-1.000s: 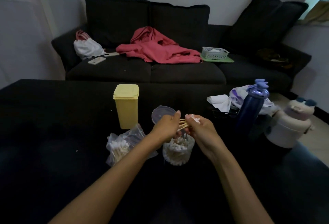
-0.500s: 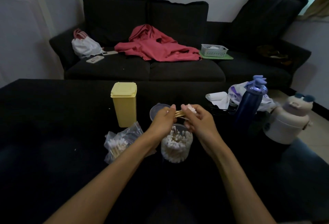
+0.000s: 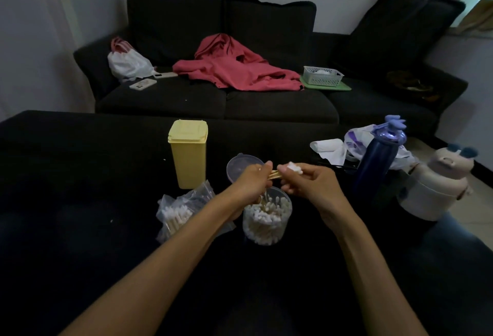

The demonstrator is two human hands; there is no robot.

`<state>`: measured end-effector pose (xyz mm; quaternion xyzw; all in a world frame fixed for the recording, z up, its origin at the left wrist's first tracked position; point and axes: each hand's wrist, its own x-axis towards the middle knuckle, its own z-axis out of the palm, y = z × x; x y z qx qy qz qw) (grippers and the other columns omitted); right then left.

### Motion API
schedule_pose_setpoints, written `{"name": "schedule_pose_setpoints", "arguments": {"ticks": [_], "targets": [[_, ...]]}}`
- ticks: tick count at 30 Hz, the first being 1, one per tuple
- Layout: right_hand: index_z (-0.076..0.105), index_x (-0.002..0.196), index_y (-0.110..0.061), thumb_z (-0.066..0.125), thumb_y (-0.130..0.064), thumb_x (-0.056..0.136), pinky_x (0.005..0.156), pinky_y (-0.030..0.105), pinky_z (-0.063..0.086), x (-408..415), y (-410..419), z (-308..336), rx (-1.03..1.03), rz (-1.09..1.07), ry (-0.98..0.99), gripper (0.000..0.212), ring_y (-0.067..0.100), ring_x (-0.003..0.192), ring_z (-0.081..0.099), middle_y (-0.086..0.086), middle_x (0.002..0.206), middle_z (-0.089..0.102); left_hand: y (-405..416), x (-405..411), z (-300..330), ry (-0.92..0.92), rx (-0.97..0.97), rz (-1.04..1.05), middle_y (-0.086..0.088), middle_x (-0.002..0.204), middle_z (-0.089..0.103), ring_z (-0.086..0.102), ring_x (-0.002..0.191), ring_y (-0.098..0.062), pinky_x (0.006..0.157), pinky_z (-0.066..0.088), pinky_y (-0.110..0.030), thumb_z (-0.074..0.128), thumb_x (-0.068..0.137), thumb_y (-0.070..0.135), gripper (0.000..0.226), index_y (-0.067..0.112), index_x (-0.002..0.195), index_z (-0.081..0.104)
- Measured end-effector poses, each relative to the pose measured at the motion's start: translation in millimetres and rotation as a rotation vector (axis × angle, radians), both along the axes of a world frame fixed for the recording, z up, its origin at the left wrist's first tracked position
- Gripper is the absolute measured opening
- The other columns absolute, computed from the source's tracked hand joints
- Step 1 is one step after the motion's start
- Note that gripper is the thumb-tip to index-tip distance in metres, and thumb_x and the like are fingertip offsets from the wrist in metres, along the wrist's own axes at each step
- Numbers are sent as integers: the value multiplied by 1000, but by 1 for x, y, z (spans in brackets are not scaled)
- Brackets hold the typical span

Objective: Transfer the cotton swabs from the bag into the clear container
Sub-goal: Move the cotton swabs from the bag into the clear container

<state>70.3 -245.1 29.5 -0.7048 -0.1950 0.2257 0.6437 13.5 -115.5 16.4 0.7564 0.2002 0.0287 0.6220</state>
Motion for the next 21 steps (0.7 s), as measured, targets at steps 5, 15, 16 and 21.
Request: {"name": "schedule_pose_setpoints", "arguments": {"ticks": [5, 15, 16, 21], "targets": [[69, 95, 0, 67, -6, 80, 52, 12, 54, 16, -6, 5, -64, 64, 369, 16, 8, 60, 70, 7, 71, 74, 1, 10, -14, -124, 265, -53, 3, 72, 50, 48, 67, -8, 68, 39, -27, 34, 102, 35, 33, 22, 76, 49], [72, 93, -7, 67, -15, 80, 56, 14, 53, 57, -10, 24, -391, 173, 130, 16, 7, 70, 71, 5, 83, 75, 28, -29, -38, -77, 1077, -163, 10, 140, 42, 33, 129, -9, 96, 33, -30, 38, 90, 63, 59, 29, 138, 41], [73, 92, -8, 68, -16, 80, 61, 15, 54, 60, -8, 22, -432, 191, 78, 15, 7, 73, 70, 5, 85, 75, 27, -32, -42, -35, 1096, -202, 10, 146, 36, 28, 134, -9, 102, 30, -33, 36, 89, 65, 65, 28, 143, 33], [73, 94, -10, 69, -18, 82, 61, 12, 52, 61, 1, 23, -566, 273, -216, 15, 5, 73, 68, 5, 85, 74, 26, -38, -52, 29, 1046, -220, 8, 154, 25, 16, 142, -11, 111, 24, -40, 32, 89, 66, 71, 30, 149, 19]]}}
